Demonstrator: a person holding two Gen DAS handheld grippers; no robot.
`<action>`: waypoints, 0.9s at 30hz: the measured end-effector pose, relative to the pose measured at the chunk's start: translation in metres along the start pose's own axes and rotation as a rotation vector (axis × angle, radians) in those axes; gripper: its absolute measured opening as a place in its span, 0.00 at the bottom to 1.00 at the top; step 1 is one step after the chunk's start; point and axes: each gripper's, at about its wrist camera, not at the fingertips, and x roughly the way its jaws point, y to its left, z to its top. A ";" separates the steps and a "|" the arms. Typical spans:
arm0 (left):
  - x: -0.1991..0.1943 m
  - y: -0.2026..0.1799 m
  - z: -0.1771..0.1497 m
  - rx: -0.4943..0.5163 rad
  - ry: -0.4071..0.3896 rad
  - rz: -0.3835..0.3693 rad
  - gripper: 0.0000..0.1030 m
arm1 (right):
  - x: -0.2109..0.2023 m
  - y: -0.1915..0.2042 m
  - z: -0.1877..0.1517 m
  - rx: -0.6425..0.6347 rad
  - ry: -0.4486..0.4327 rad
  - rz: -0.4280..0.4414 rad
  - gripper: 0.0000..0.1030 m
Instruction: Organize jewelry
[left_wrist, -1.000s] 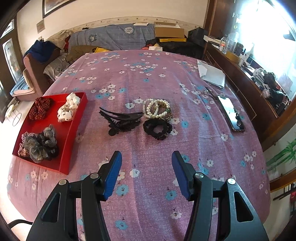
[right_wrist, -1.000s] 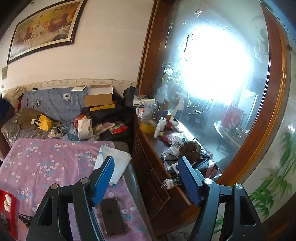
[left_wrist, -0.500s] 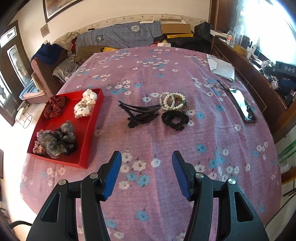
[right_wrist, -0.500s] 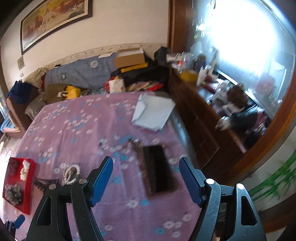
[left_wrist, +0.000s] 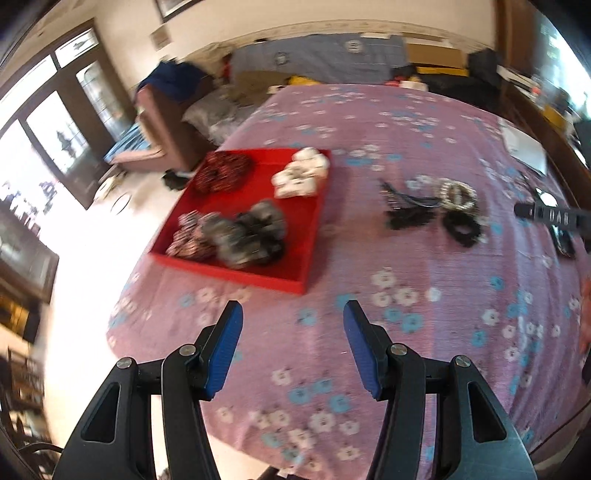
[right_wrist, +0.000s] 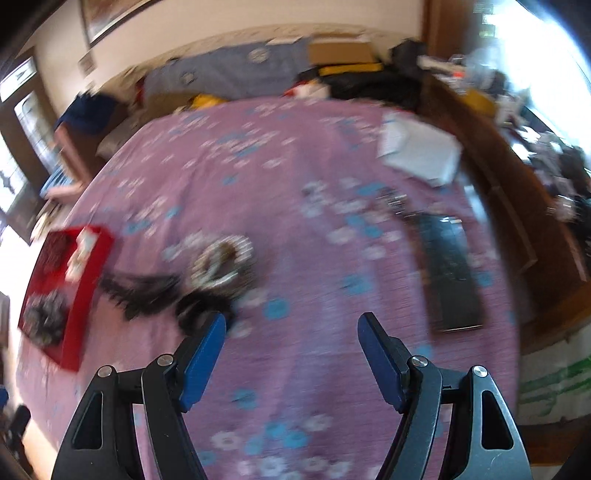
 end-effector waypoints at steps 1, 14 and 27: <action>0.000 0.005 0.000 -0.010 0.005 0.010 0.54 | 0.003 0.009 -0.003 -0.019 0.009 0.014 0.76; 0.014 0.016 0.004 0.001 0.043 -0.009 0.54 | 0.021 0.038 -0.038 -0.057 0.099 0.030 0.76; 0.035 0.047 0.015 -0.050 0.065 -0.047 0.54 | 0.025 0.057 -0.050 -0.073 0.127 -0.015 0.76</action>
